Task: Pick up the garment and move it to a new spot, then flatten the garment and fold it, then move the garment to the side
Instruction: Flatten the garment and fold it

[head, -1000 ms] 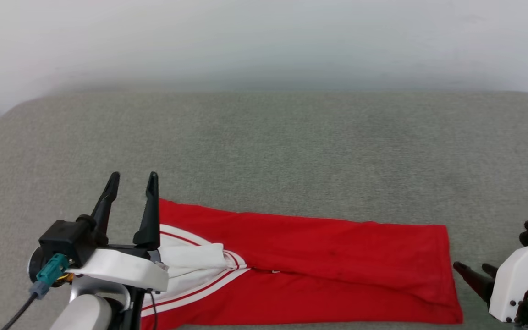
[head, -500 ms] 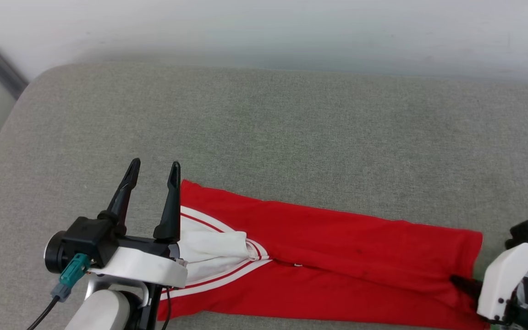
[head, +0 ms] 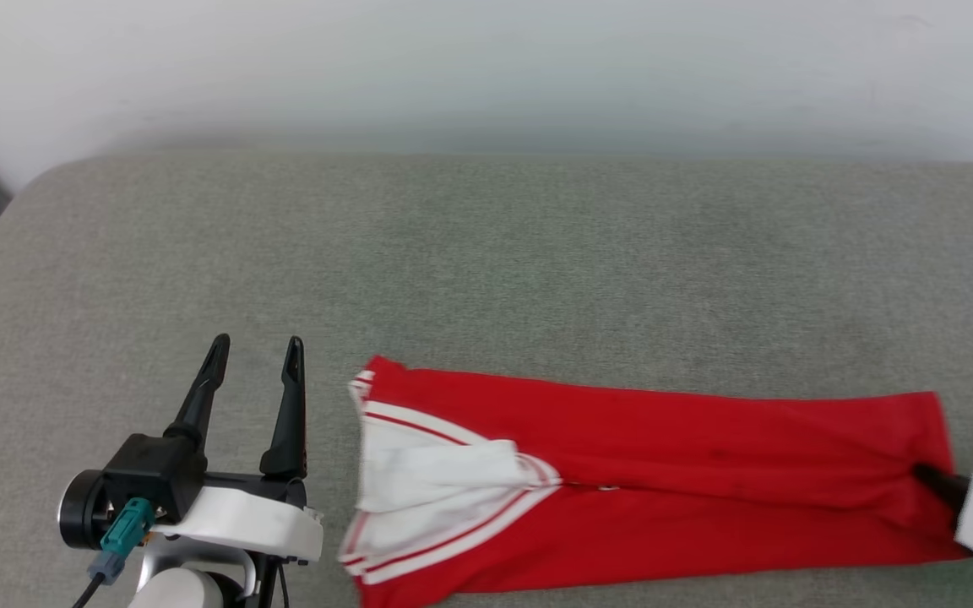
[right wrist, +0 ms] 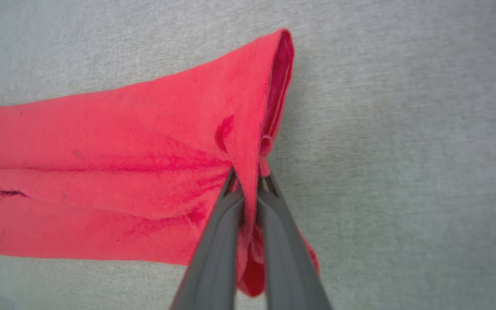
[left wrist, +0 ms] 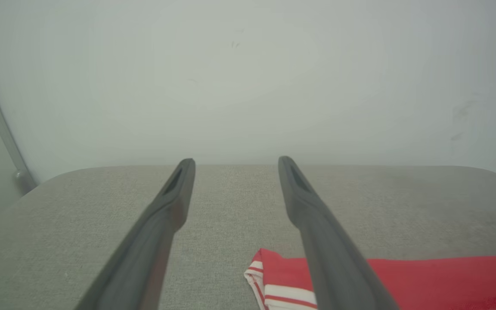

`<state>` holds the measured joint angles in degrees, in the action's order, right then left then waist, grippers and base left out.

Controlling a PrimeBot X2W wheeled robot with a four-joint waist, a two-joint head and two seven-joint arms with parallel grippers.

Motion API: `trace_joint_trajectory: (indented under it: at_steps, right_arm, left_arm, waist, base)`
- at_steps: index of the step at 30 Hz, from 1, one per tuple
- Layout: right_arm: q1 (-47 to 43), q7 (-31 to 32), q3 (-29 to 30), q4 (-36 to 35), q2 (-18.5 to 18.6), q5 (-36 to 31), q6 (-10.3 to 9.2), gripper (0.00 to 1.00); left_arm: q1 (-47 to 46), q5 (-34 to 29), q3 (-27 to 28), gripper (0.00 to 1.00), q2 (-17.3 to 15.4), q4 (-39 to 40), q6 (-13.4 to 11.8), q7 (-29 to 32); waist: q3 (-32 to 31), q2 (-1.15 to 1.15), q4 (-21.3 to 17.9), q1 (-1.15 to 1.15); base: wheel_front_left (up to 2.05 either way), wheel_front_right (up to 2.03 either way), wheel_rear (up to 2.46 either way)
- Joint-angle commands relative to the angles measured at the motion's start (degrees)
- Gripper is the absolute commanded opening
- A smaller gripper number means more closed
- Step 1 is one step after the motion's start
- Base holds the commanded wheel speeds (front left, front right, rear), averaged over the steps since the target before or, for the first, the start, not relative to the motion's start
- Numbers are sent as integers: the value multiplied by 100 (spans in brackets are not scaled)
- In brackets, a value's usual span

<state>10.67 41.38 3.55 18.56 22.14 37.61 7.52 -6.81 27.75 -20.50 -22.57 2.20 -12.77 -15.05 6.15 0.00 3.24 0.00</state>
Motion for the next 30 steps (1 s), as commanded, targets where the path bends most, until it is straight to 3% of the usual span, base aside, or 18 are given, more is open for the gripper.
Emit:
trace_joint_trajectory:
  at_steps: [1,4,9,14,18,23,30]
  right_arm:
    - [28,10,316,32,88,-101,-5,0]
    - [-4,52,883,24,68,-278,-6,0]
    - [76,495,1744,90,-454,105,-5,0]
    - [250,1539,2262,-44,-1405,1246,-5,0]
    - [341,2278,2438,-158,-1816,2071,-5,0]
    - [460,2726,2100,116,-1943,3059,-5,0]
    - [598,2024,407,548,-1934,4177,-5,0]
  left_arm:
    - [70,-28,-2,100,-4,4,-40,7]
    - [94,-30,-13,100,2,13,-71,9]
    - [146,-17,-37,100,13,0,-81,6]
    - [183,13,-58,100,6,-14,-99,38]
    - [203,22,-97,100,-9,-1,-98,76]
    - [137,20,-188,100,2,-2,-62,164]
    - [29,16,-299,100,49,-15,-29,253]
  waist:
    - [-31,0,-92,0]
    - [-40,0,-172,0]
    - [-88,0,-255,0]
    - [-177,0,-298,0]
    - [-234,0,-292,0]
    - [-290,0,-197,0]
    - [-291,0,37,0]
  base:
    - [0,0,0]
    - [0,0,0]
    - [0,0,0]
    - [0,0,0]
    - [0,0,0]
    - [0,0,0]
    - [0,0,0]
